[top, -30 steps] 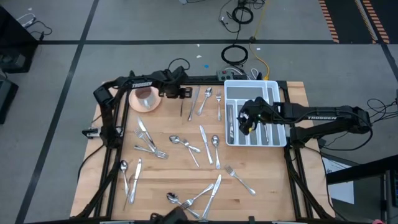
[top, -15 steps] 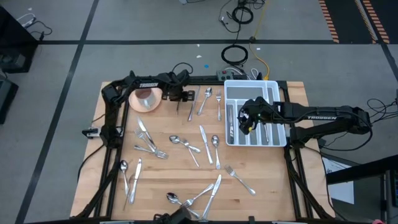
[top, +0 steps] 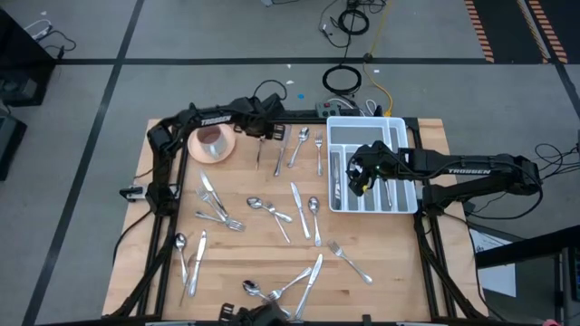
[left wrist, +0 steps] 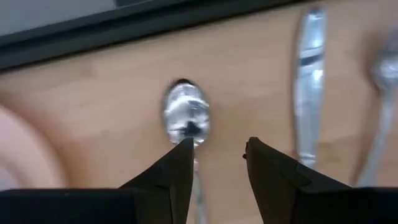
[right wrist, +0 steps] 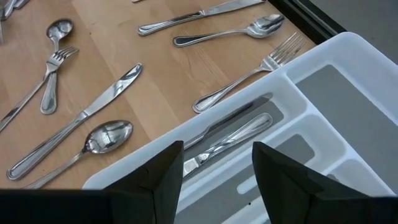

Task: Sort silverware
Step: Put the silver spoon into the silverware rack

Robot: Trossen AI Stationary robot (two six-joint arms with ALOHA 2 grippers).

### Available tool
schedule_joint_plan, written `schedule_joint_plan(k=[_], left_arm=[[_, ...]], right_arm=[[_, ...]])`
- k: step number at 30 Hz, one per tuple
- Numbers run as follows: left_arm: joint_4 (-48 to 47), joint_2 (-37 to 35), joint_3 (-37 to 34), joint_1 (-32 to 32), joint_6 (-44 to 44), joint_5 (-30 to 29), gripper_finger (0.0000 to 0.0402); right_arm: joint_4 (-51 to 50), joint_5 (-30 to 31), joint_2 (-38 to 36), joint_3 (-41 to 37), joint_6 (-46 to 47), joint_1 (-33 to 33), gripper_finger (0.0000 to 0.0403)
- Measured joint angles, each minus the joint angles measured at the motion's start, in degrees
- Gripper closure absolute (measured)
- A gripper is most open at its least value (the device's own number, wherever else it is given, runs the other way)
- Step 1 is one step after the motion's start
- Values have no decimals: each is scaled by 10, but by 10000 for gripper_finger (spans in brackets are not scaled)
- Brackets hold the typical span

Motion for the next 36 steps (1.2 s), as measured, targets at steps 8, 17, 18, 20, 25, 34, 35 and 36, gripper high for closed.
schedule_joint_plan(k=[8,17,18,20,25,34,35,36], left_arm=[[-37,15,-1,9,-1,5,252],[-39,64,-1,2,-1,22,252],[-34,69,0,0,0,25,252],[-26,78,0,-3,0,25,252],[-19,93,2,-5,-7,35,285],[-16,89,2,-12,3,37,391],[-17,86,2,-14,3,37,393],[-18,80,1,-16,2,38,394]], right_arm=[[1,0,0,0,0,0,220],[0,2,0,0,6,-1,220],[0,2,0,0,6,-1,220],[0,2,0,0,6,-1,220],[0,1,0,0,6,-3,220],[0,2,0,1,6,-3,220],[0,6,0,1,6,-3,220],[0,13,0,0,7,-3,220]])
